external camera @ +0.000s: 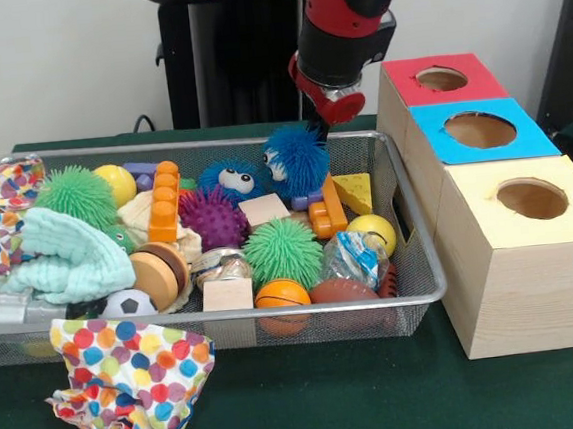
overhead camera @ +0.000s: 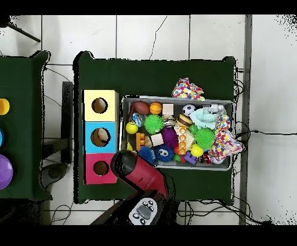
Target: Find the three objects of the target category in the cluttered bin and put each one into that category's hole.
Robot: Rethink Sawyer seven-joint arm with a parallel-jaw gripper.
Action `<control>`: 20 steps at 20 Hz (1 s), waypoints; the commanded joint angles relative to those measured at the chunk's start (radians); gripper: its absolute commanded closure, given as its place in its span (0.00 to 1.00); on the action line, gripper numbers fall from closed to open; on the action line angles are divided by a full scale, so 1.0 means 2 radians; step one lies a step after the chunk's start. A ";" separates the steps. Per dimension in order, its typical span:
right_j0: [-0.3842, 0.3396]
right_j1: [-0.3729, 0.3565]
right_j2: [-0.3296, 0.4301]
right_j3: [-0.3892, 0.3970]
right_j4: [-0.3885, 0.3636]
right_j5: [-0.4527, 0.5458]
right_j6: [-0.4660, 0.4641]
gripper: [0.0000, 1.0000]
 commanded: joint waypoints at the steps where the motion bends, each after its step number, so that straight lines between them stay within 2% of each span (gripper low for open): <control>1: 0.028 0.010 0.048 0.019 0.040 0.027 0.176 1.00; 8: 0.008 0.015 0.060 0.027 0.046 -0.001 0.129 1.00; 9: 0.009 0.020 0.049 0.022 0.035 -0.003 0.117 0.00; 13: 0.002 0.026 0.037 0.016 0.015 -0.017 0.090 0.00; 17: 0.010 0.038 0.016 0.002 0.005 -0.010 0.089 0.00; 20: -0.005 0.038 0.030 0.004 0.013 -0.027 0.085 0.00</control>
